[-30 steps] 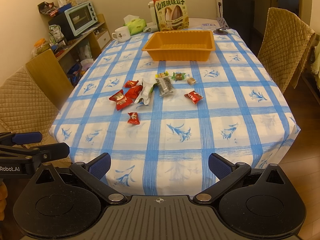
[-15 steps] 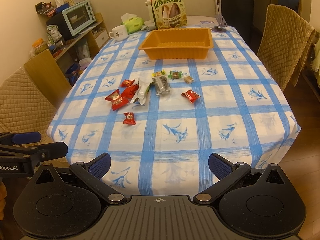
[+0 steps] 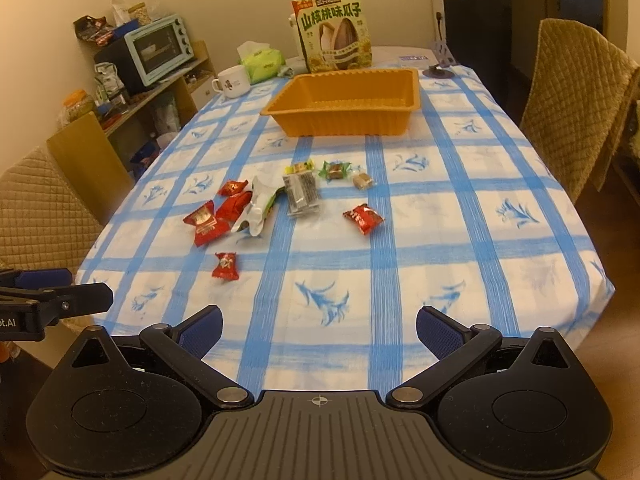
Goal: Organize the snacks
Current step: 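Reach the left tool toward the small red candy and close on it, then carry the red candy in the left tool while the right tool grasps a brown-red candy, then open the left tool over the orange tray while the right tool releases its candy there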
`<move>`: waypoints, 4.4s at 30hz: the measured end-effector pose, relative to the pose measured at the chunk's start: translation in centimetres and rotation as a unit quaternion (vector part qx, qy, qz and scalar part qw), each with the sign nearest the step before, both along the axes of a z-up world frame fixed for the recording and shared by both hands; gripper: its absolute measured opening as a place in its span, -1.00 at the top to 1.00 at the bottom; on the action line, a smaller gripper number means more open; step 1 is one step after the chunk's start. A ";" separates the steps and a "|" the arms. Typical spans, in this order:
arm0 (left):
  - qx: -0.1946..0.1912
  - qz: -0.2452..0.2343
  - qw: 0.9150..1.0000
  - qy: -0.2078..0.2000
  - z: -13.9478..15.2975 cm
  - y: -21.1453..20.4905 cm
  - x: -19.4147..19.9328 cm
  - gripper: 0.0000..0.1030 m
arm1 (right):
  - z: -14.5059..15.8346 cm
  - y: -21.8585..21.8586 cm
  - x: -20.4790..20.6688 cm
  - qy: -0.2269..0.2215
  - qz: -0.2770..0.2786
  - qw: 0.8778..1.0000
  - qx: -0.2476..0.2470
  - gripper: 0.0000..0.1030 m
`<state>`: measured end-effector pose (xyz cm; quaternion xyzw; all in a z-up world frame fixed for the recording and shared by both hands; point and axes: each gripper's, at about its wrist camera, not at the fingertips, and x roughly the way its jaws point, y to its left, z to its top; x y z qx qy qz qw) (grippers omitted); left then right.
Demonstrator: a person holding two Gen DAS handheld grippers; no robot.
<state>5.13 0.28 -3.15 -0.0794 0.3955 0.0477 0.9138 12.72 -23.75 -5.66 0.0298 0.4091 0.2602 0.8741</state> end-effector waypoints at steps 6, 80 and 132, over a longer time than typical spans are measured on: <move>0.011 0.010 1.000 0.008 -1.8 -0.6 2.8 -0.71 | -1.2 -0.1 3.2 -0.014 0.022 1.000 0.001 -0.99; 0.028 0.080 0.996 0.040 -3.9 1.2 15.5 0.65 | -5.5 2.1 21.1 0.007 0.168 0.986 -0.004 0.50; 0.021 -0.131 0.990 0.038 -5.5 4.1 47.7 0.41 | -4.2 7.3 42.4 0.046 -0.048 0.997 0.048 0.50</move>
